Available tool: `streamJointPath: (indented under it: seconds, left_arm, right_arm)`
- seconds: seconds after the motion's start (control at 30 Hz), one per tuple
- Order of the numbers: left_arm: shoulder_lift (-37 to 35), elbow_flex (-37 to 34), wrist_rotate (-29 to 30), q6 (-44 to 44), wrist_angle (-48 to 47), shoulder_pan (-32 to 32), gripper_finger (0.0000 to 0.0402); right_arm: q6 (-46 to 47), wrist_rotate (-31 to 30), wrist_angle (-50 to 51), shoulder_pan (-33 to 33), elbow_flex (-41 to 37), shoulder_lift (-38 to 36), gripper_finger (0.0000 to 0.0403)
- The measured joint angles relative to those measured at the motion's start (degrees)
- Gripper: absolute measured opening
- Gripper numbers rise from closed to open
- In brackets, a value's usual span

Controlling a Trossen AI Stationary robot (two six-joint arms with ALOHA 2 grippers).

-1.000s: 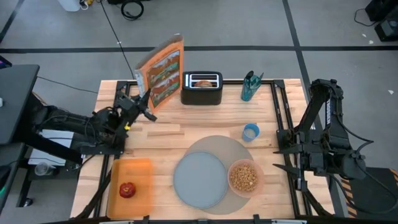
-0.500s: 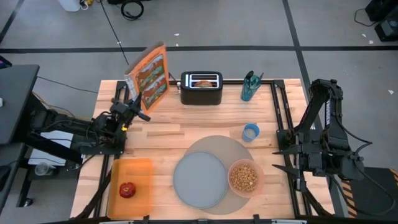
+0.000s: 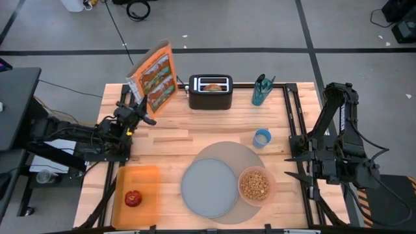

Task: Arrange a breakfast setting
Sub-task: Pour the cereal into the orange bowl

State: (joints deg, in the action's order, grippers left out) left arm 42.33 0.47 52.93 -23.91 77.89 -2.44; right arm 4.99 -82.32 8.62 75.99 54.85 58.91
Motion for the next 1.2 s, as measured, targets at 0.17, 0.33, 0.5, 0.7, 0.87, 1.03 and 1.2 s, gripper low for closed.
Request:
streamJointPath:
  seconds: [0.17,0.33,0.5,0.7,0.87,1.03,1.2]
  left_arm:
    - [0.04,-0.02,-2.57,4.13,-5.61,-4.98,0.0011]
    - [0.04,-0.04,-1.08,5.09,-9.32,-9.59,0.0011]
    - [0.0,-0.04,-1.21,6.39,-11.43,-13.88,0.0011]
    - [-0.09,-0.07,-1.29,6.9,-13.37,-19.97,0.0011]
    - [-0.09,-0.07,-1.99,7.09,-16.63,-25.57,0.0011]
    - [-0.53,-0.09,-6.18,8.5,-17.46,-30.62,0.0011]
    - [-3.47,-0.11,-8.07,6.94,-17.38,-33.43,0.0011]
  right_arm:
    - [2.39,0.05,2.66,0.0,0.0,-0.01,0.0178]
    - [4.48,1.44,4.94,0.0,0.0,0.0,0.0178]
    - [4.13,1.43,5.12,0.0,0.0,-0.01,0.0178]
    - [4.36,1.44,5.25,0.0,0.0,-0.01,0.0178]
    - [4.48,1.42,4.87,0.0,0.0,-0.02,0.0178]
    - [4.5,1.02,4.01,0.0,0.0,-0.02,0.0178]
    - [5.38,0.74,3.59,0.0,0.0,-0.04,0.0178]
